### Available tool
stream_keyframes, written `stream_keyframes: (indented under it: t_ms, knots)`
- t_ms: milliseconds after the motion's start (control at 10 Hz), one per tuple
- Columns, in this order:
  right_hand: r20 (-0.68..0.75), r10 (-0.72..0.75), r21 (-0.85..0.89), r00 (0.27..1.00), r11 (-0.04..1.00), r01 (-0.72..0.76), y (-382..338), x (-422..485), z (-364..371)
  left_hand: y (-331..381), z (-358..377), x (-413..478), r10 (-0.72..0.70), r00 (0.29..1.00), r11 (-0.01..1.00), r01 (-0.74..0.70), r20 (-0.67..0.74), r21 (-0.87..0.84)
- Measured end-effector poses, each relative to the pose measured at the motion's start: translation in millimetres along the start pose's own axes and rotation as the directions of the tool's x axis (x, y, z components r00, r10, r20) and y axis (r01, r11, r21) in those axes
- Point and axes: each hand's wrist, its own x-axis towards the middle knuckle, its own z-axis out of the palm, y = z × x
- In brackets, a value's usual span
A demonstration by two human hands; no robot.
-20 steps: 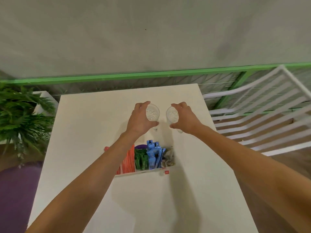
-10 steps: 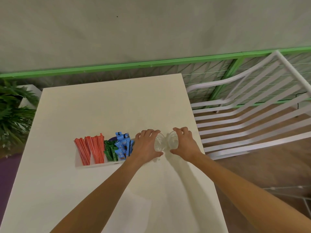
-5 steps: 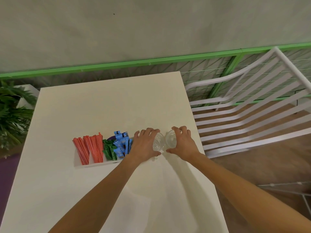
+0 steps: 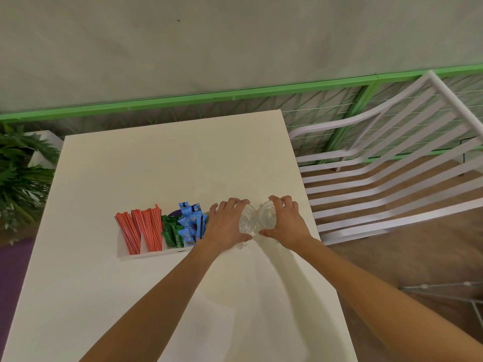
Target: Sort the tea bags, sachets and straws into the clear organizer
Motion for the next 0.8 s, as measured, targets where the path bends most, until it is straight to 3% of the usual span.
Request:
stream_keyframes:
  t_ms: [100, 300, 400, 700, 800]
  knots:
    - [0.012, 0.011, -0.035, 1.0, 0.999, -0.011, -1, -2, -1, 0, 1, -2, 0.007, 1.0, 1.0, -0.007, -0.015, -0.001]
    - [-0.077, -0.027, -0.004, 0.997, 1.0, 0.027, 0, -10, -12, 3, -9, -14, 0.071, 0.966, 0.983, -0.11, -0.247, -0.146]
    - [-0.189, -0.181, 0.038, 0.965, 0.981, 0.191, -2, -20, -25, 5, -18, -26, 0.072, 0.921, 0.946, -0.184, -0.384, -0.265]
    - [-0.33, -0.344, 0.145, 0.879, 0.902, 0.407, -97, -48, -87, 1, -109, -80, -0.052, 0.876, 0.847, -0.216, -0.479, -0.486]
    - [-0.417, -0.429, 0.14, 0.801, 0.841, 0.523, -149, -65, -116, -9, -155, -104, 0.023, 0.809, 0.864, -0.312, -0.588, -0.395]
